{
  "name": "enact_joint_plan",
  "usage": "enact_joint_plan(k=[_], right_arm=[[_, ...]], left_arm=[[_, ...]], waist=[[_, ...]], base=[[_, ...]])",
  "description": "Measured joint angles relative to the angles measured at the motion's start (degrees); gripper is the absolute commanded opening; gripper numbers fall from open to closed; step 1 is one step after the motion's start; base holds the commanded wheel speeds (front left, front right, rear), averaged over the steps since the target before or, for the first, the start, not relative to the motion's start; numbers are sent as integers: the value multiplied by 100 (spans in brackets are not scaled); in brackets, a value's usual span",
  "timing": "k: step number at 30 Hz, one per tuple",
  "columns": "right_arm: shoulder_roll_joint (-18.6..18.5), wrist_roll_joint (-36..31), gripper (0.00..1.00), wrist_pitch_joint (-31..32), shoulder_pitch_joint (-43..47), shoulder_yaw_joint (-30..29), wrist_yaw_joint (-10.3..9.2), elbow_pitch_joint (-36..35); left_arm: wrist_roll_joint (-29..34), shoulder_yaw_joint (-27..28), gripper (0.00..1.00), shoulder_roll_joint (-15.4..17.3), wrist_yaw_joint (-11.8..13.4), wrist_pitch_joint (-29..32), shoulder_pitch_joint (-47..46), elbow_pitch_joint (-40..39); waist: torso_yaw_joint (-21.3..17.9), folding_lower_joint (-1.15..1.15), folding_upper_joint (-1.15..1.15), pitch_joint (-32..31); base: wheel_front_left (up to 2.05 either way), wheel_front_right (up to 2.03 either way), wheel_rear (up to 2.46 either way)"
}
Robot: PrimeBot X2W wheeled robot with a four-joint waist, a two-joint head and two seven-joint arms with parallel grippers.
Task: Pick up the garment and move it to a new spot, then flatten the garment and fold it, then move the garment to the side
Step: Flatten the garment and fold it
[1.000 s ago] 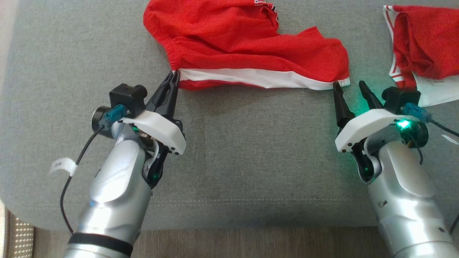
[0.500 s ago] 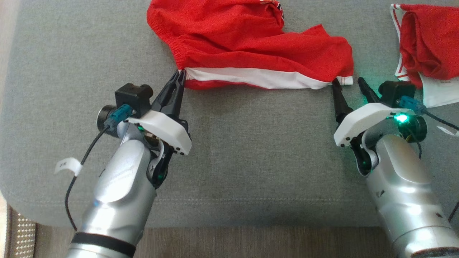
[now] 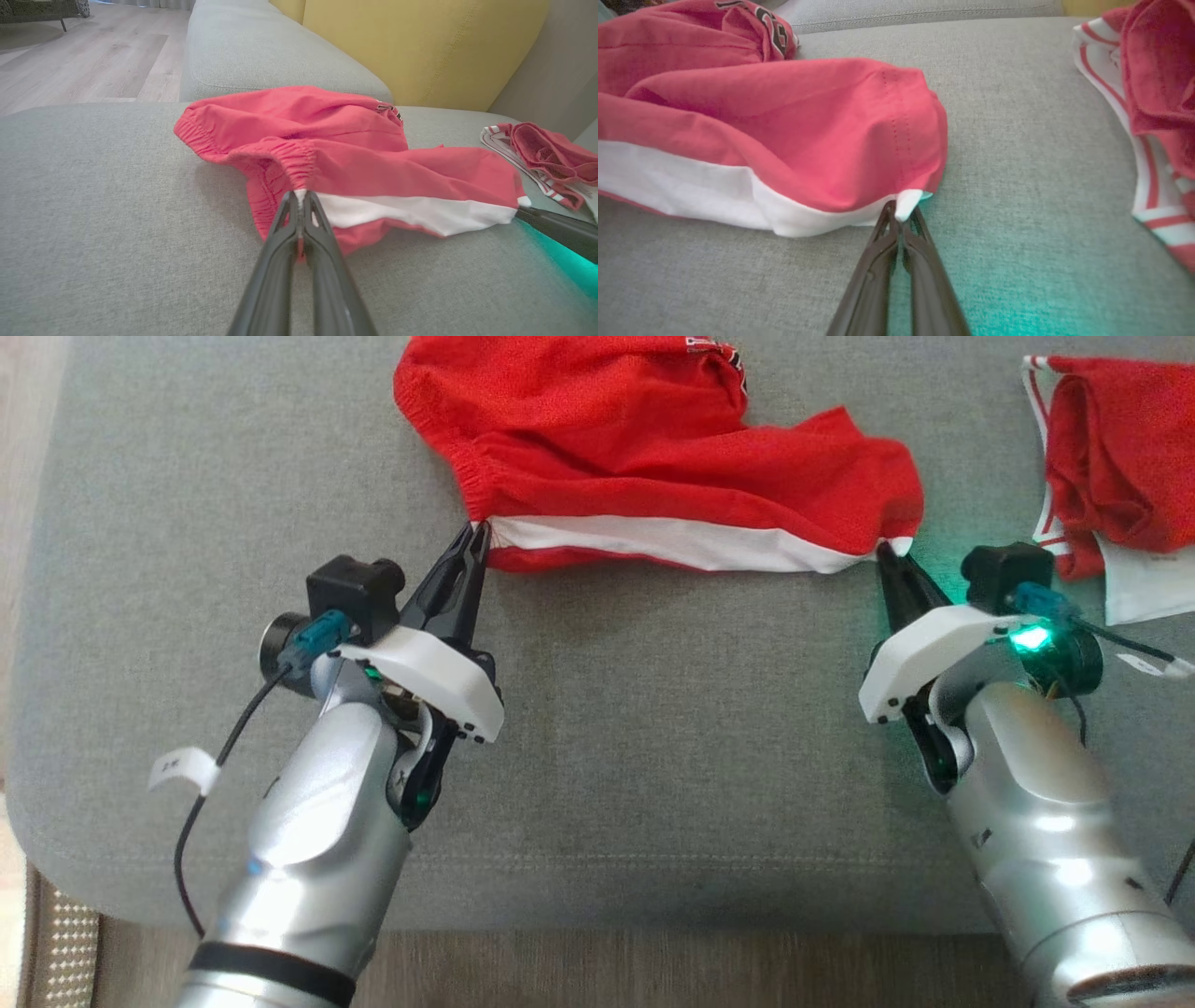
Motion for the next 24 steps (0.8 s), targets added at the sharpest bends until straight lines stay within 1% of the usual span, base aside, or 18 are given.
enact_joint_plan(k=[2,4,7,11,17,20,24], right_arm=[[-26,-120,0,-1,23,47,0,-45],[-52,-199,0,-2,100,126,0,-304],[-143,-227,0,-4,210,305,0,-960],[-375,-175,0,-13,372,463,0,-1872],[-770,203,0,-19,444,468,0,-2997],[-849,318,0,174,443,471,0,-3483],[-954,403,0,598,454,424,0,-4145]], left_arm=[[1,7,0,0,0,0,6,5],[14,18,0,0,-2,1,31,7],[94,56,0,8,-5,1,136,-47],[153,151,0,67,-11,1,237,-292],[176,174,0,243,-18,32,115,-759],[369,47,0,450,-86,236,-59,-1120],[301,-27,0,550,-118,722,-221,-1719]], waist=[[-4,0,0,-51],[-8,0,0,-124],[-30,0,0,-262],[-70,0,0,-493],[-77,0,0,-935],[-72,0,0,-1196],[-52,0,0,-1549]], base=[[0,0,0],[0,0,0],[0,0,0],[0,0,0],[0,0,0],[0,0,0],[0,0,0]])
